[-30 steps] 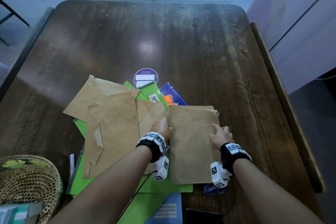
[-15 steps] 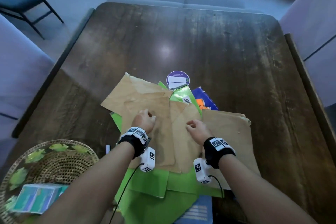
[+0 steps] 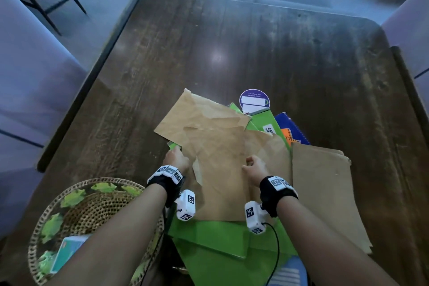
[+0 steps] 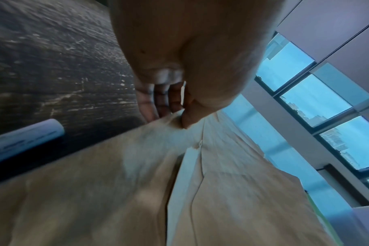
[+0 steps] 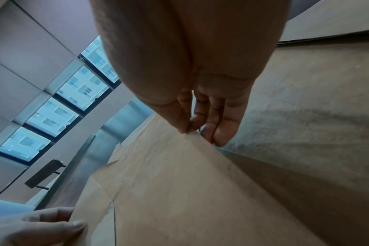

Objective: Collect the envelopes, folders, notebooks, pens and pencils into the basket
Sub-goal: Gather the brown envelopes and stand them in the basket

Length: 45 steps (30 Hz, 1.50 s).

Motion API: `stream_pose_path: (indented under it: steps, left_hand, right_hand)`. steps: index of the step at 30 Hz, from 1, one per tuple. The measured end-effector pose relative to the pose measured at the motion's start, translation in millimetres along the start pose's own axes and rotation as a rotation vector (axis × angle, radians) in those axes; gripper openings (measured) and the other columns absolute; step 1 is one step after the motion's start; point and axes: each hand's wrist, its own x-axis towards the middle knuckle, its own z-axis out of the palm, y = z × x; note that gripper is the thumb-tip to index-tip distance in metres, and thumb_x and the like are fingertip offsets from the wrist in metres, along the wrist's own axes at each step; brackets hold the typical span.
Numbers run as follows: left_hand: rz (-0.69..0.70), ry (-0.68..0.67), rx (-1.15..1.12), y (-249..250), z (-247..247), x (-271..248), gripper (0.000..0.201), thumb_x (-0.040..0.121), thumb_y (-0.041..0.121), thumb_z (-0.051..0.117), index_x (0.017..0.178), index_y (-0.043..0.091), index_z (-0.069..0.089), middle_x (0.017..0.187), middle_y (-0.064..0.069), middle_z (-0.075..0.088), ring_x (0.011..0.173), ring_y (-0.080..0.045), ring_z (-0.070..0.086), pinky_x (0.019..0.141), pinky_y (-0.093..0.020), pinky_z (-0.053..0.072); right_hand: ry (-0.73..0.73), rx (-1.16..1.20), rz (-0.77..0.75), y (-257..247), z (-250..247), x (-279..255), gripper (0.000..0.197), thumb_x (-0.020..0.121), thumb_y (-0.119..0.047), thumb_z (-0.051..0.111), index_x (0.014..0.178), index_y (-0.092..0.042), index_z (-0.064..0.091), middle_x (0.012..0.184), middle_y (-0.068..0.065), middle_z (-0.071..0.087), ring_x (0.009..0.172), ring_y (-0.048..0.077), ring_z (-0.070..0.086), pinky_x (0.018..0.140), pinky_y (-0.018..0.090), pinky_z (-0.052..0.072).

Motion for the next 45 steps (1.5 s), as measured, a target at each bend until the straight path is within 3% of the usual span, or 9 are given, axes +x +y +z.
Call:
stream_pose_path:
  steps: [5,9,13,17,26,32,35,39,45]
  left_hand:
    - [0.099,-0.043,-0.006,17,-7,-8,0.022,0.092,0.016,0.052,0.113,0.009,0.055,0.112,-0.019,0.065,0.105,-0.037,0.060,0.083,-0.037,0.047]
    - [0.196,-0.030,-0.065,45,-2,-25,0.019,0.094,0.012,0.049,0.111,0.005,0.050,0.111,-0.023,0.063,0.104,-0.040,0.059,0.078,-0.038,0.042]
    - [0.248,-0.002,-0.089,81,13,-51,0.018,0.097,0.012,0.048,0.113,0.005,0.047,0.112,-0.026,0.062,0.105,-0.042,0.058,0.076,-0.039,0.039]
    - [0.298,-0.014,-0.152,129,41,-89,0.010,0.097,0.017,0.049,0.105,0.011,0.046,0.110,-0.020,0.063,0.104,-0.038,0.058,0.075,-0.036,0.038]
    - [0.419,-0.218,-0.109,209,139,-137,0.037,0.091,0.010,0.054,0.128,0.010,0.048,0.113,-0.007,0.065,0.107,-0.030,0.060,0.081,-0.030,0.043]
    - [0.355,-0.223,0.034,223,185,-146,0.043,0.089,0.013,0.058,0.130,0.012,0.050,0.128,-0.017,0.054,0.112,-0.032,0.058,0.091,-0.035,0.046]
    - [0.259,-0.168,0.089,223,196,-146,0.038,0.089,0.015,0.057,0.126,0.011,0.052,0.129,-0.015,0.046,0.108,-0.034,0.059,0.091,-0.037,0.047]
    - [0.262,-0.148,0.108,227,203,-139,0.024,0.088,0.015,0.055,0.112,0.009,0.056,0.117,-0.014,0.059,0.102,-0.031,0.059,0.081,-0.034,0.046]
    - [0.266,-0.127,0.104,241,212,-132,0.022,0.088,0.012,0.050,0.108,0.010,0.060,0.104,-0.014,0.067,0.095,-0.034,0.063,0.075,-0.035,0.049]
  right_hand:
    - [0.028,0.043,0.011,12,-10,-2,0.022,0.094,-0.009,0.054,0.116,-0.005,0.058,0.109,0.015,0.064,0.092,0.027,0.058,0.090,0.040,0.050]
    - [0.083,0.048,0.015,29,-36,-4,0.013,0.095,-0.011,0.051,0.107,-0.015,0.055,0.111,0.013,0.063,0.101,0.029,0.059,0.091,0.036,0.046]
    - [0.123,0.091,-0.001,52,-74,-3,0.024,0.095,-0.010,0.048,0.118,-0.013,0.057,0.118,0.011,0.063,0.110,0.030,0.059,0.097,0.037,0.046]
    - [0.159,0.077,0.006,92,-130,-12,0.024,0.097,-0.014,0.044,0.118,-0.018,0.055,0.108,0.002,0.062,0.101,0.027,0.058,0.084,0.031,0.042]
    - [0.203,0.104,0.075,200,-217,-18,0.023,0.094,-0.012,0.048,0.114,-0.017,0.059,0.111,0.005,0.067,0.103,0.027,0.062,0.092,0.040,0.050]
    - [0.188,0.013,0.151,246,-229,-12,0.027,0.094,-0.016,0.052,0.119,-0.017,0.061,0.114,0.008,0.068,0.105,0.029,0.062,0.085,0.033,0.048]
    - [0.194,-0.028,0.207,255,-226,-8,0.031,0.093,-0.021,0.054,0.123,-0.016,0.060,0.124,0.013,0.060,0.110,0.031,0.059,0.094,0.037,0.048]
    - [0.156,-0.057,0.306,260,-222,-3,0.048,0.093,-0.026,0.052,0.140,-0.014,0.049,0.141,0.017,0.043,0.122,0.036,0.052,0.104,0.043,0.044]
    - [0.120,-0.001,0.314,261,-223,11,0.039,0.092,-0.024,0.054,0.129,-0.012,0.055,0.130,0.015,0.057,0.116,0.033,0.056,0.091,0.035,0.045]
